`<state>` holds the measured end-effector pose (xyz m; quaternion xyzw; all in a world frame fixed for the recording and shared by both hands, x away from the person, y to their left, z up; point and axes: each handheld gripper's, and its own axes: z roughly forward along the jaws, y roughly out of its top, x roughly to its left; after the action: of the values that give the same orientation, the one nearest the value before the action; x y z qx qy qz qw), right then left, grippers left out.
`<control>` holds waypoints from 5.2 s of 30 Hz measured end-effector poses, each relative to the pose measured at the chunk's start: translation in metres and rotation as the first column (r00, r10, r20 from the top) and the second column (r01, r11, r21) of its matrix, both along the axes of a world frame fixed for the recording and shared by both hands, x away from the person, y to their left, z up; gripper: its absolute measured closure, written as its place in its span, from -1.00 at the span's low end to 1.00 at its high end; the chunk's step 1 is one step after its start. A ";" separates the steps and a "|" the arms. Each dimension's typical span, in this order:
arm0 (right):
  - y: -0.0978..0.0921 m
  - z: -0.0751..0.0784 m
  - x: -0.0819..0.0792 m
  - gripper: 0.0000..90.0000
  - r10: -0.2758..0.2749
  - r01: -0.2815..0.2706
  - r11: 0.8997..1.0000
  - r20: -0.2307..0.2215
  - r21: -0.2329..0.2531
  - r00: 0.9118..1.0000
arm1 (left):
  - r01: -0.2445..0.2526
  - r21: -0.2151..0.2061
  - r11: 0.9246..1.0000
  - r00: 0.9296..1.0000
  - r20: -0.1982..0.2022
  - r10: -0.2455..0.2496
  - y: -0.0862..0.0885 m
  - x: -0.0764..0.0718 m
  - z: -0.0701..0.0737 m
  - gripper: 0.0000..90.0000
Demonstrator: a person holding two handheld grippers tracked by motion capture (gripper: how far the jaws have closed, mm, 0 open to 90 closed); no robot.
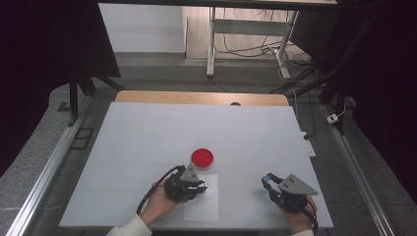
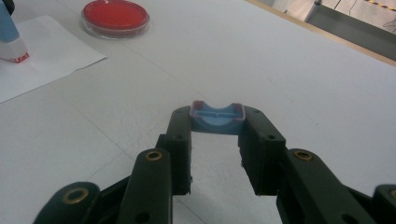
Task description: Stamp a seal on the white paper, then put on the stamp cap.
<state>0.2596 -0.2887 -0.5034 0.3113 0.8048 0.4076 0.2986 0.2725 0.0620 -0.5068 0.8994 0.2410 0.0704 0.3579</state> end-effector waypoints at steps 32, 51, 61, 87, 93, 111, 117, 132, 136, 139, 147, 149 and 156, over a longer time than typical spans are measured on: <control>0.000 0.000 0.000 0.44 0.001 -0.001 1.000 0.002 0.000 1.000 | 0.007 0.033 0.999 1.000 0.022 -0.008 -0.002 -0.003 0.000 0.70; 0.000 0.000 0.000 0.44 0.004 -0.004 1.000 0.002 0.000 1.000 | 0.000 0.033 0.999 1.000 0.023 -0.001 -0.003 -0.004 0.001 0.69; -0.001 0.000 0.001 0.44 0.003 -0.003 1.000 -0.002 0.000 1.000 | 0.009 0.014 1.000 1.000 0.023 -0.009 -0.003 -0.005 0.007 0.69; 0.000 0.000 0.000 0.44 0.004 -0.004 1.000 0.000 0.000 1.000 | -0.060 -0.165 0.984 0.998 -0.002 0.060 0.027 -0.005 0.028 0.68; 0.000 0.000 0.001 0.44 0.009 -0.009 1.000 0.003 -0.001 1.000 | -0.084 -0.201 0.976 0.996 -0.017 0.083 0.037 -0.005 0.030 0.68; -0.002 -0.002 0.002 0.44 0.001 -0.001 1.000 0.001 0.001 1.000 | -0.160 -0.287 0.945 0.987 -0.015 0.163 0.065 -0.002 0.039 0.68; -0.002 -0.003 0.003 0.44 0.006 -0.007 1.000 -0.002 -0.003 1.000 | -0.176 -0.310 0.934 0.984 -0.017 0.179 0.072 0.000 0.042 0.68; -0.001 -0.002 0.003 0.44 0.003 -0.003 1.000 0.001 -0.004 1.000 | -0.191 -0.315 0.930 0.980 -0.006 0.199 0.073 -0.001 0.043 0.68; -0.001 -0.002 0.003 0.44 0.000 0.000 1.000 -0.002 -0.010 1.000 | -0.192 -0.314 0.930 0.980 -0.006 0.200 0.072 -0.001 0.043 0.68; 0.000 -0.002 0.002 0.44 0.007 -0.007 1.000 0.000 -0.006 1.000 | -0.190 -0.315 0.930 0.980 -0.006 0.198 0.072 -0.001 0.043 0.68; 0.002 -0.002 0.002 0.44 0.014 -0.014 1.000 0.004 -0.002 1.000 | -0.189 -0.313 0.931 0.980 -0.007 0.197 0.070 -0.001 0.043 0.68; 0.003 -0.001 0.001 0.44 0.017 -0.017 1.000 0.003 0.000 1.000 | -0.188 -0.314 0.931 0.981 -0.008 0.195 0.070 -0.001 0.042 0.68; 0.007 -0.001 0.000 0.44 0.028 -0.028 1.000 0.006 0.004 1.000 | -0.186 -0.316 0.930 0.981 -0.009 0.193 0.068 -0.001 0.043 0.68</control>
<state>0.2598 -0.2812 -0.5045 0.2993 0.8073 0.4145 0.2947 0.2719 0.1303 -0.4641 0.8023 0.3307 0.0752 0.4913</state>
